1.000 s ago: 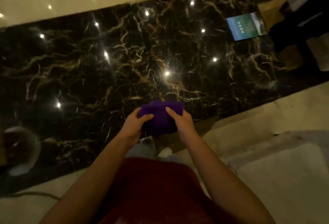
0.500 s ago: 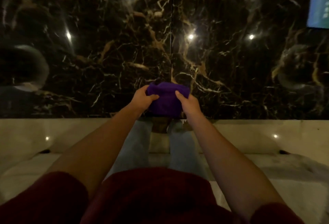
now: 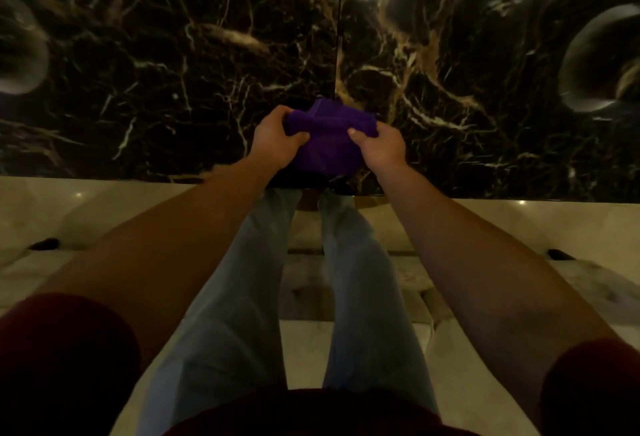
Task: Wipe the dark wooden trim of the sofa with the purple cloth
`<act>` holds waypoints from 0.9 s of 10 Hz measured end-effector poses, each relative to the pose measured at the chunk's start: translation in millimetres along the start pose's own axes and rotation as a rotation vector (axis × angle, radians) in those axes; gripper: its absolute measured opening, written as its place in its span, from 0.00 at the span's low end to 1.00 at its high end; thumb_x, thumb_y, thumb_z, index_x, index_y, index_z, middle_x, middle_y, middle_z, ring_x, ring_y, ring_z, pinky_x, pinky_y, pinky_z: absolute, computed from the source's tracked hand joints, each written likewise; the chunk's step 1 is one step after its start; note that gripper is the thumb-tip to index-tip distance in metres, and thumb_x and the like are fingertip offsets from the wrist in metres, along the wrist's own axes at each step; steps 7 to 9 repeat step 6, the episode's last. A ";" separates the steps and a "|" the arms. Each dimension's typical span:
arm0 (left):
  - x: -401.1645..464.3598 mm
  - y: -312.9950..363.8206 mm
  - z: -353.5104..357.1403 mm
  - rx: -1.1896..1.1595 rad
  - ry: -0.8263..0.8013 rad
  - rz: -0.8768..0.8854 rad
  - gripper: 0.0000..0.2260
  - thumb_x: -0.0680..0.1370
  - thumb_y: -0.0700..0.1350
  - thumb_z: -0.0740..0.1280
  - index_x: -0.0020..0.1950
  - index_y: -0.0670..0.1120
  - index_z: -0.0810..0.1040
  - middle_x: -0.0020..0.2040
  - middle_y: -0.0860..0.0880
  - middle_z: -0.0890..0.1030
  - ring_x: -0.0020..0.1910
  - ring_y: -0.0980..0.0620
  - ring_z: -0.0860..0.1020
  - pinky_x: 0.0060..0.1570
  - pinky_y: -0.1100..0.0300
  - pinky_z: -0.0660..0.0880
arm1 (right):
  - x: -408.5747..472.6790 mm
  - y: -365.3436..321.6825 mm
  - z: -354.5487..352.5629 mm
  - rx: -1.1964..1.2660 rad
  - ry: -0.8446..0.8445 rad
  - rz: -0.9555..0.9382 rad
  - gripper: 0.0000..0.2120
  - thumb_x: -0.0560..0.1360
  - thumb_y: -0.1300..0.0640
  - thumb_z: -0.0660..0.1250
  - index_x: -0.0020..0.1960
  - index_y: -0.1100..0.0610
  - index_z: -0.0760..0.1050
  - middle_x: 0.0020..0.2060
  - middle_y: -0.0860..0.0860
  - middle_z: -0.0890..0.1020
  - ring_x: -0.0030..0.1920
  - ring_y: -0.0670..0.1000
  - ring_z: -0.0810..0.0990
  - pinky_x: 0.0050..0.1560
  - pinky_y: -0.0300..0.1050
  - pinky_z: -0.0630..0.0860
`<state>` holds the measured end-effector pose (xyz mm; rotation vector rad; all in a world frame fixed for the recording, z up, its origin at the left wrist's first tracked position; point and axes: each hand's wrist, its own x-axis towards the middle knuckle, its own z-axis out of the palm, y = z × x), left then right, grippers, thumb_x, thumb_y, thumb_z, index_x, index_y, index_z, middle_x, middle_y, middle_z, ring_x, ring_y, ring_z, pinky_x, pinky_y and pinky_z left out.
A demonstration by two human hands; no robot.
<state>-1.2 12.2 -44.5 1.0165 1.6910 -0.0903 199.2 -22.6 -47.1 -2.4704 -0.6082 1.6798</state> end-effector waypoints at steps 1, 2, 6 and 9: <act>3.6 -9.2 -2.0 0.047 0.070 0.022 0.20 0.78 0.48 0.73 0.68 0.47 0.74 0.65 0.45 0.79 0.63 0.45 0.78 0.59 0.53 0.76 | 4.5 0.9 6.2 -0.081 0.043 -0.022 0.23 0.77 0.44 0.73 0.67 0.54 0.78 0.63 0.54 0.82 0.63 0.57 0.80 0.64 0.53 0.79; 3.9 -11.1 -6.1 0.107 0.062 0.018 0.22 0.78 0.50 0.73 0.69 0.46 0.73 0.65 0.44 0.79 0.64 0.44 0.78 0.62 0.49 0.77 | 5.6 -2.0 9.2 -0.159 0.062 -0.001 0.25 0.76 0.41 0.73 0.67 0.53 0.76 0.63 0.54 0.81 0.62 0.57 0.80 0.63 0.54 0.79; -33.6 15.5 -38.1 0.247 0.160 0.041 0.26 0.79 0.52 0.72 0.73 0.46 0.68 0.74 0.43 0.67 0.65 0.41 0.76 0.62 0.47 0.76 | -13.5 -43.2 -26.0 -0.165 0.040 0.075 0.23 0.77 0.45 0.69 0.67 0.56 0.75 0.62 0.56 0.80 0.60 0.57 0.79 0.52 0.46 0.71; -33.6 15.5 -38.1 0.247 0.160 0.041 0.26 0.79 0.52 0.72 0.73 0.46 0.68 0.74 0.43 0.67 0.65 0.41 0.76 0.62 0.47 0.76 | -13.5 -43.2 -26.0 -0.165 0.040 0.075 0.23 0.77 0.45 0.69 0.67 0.56 0.75 0.62 0.56 0.80 0.60 0.57 0.79 0.52 0.46 0.71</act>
